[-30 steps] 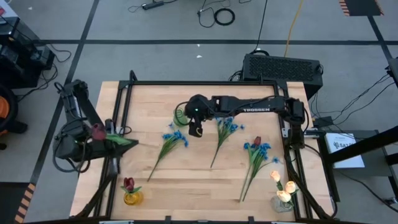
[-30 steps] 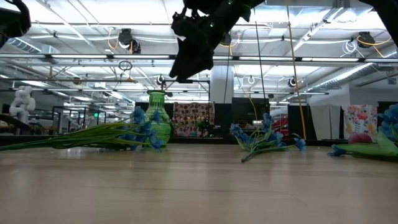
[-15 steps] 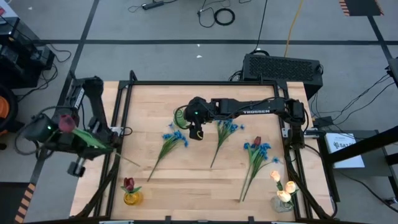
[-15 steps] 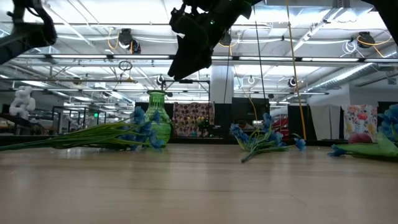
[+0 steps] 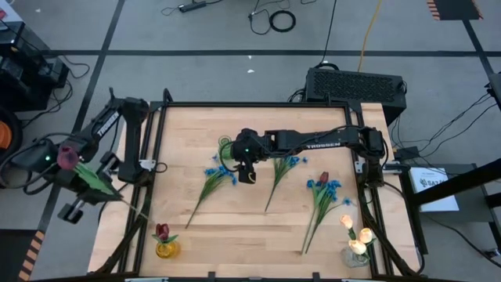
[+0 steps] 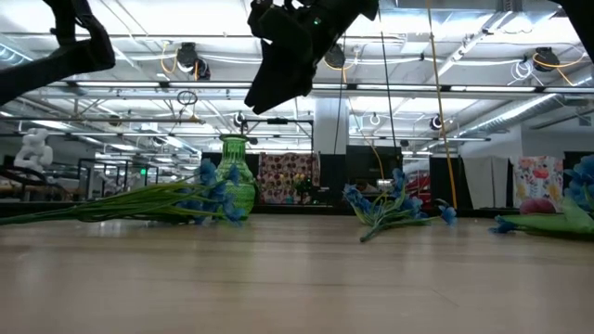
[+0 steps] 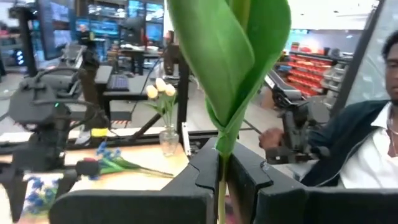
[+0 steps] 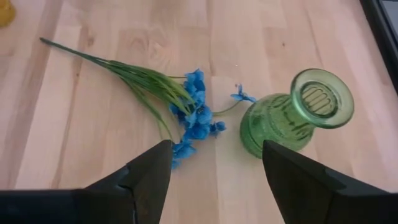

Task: Sort flowers into vase by color
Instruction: Put the left red flower into the yellow vase

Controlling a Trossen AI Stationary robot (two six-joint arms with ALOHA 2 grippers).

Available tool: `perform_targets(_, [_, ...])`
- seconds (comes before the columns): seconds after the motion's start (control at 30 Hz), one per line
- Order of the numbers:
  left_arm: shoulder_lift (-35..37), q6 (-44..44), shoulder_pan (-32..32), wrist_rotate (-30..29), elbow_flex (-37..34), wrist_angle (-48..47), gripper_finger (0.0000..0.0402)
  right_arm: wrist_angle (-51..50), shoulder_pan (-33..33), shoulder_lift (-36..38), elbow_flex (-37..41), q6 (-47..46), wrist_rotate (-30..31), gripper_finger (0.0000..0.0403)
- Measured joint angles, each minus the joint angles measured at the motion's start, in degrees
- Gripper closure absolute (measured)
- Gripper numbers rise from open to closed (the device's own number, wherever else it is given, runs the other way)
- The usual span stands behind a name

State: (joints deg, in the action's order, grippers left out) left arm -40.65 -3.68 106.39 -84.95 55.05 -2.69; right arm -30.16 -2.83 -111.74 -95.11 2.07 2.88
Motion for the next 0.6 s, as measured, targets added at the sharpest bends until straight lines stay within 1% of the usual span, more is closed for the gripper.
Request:
perform_targets(0.07, [-1.34, 1.63, 0.93, -1.34, 0.0, 0.06, 0.0377, -0.01, -0.01, 0.0, 0.0, 0.01, 0.0, 0.0161])
perform_targets(0.27, [-7.26, 7.72, 2.29, -1.83, -0.04, -0.81, 0.0377, 0.01, -0.04, 0.0, 0.0, 0.13, 0.06, 0.0161])
perform_targets(0.4, [-11.01, 11.99, 2.38, -4.79, -0.09, -2.22, 0.0377, 0.75, -0.04, 0.0, 0.0, 0.33, 0.04, 0.0161])
perform_targets(0.6, [-13.59, 17.66, 1.92, -5.01, -0.09, -5.21, 0.0378, 3.7, -0.04, 0.0, 0.0, 0.48, 0.03, 0.0161])
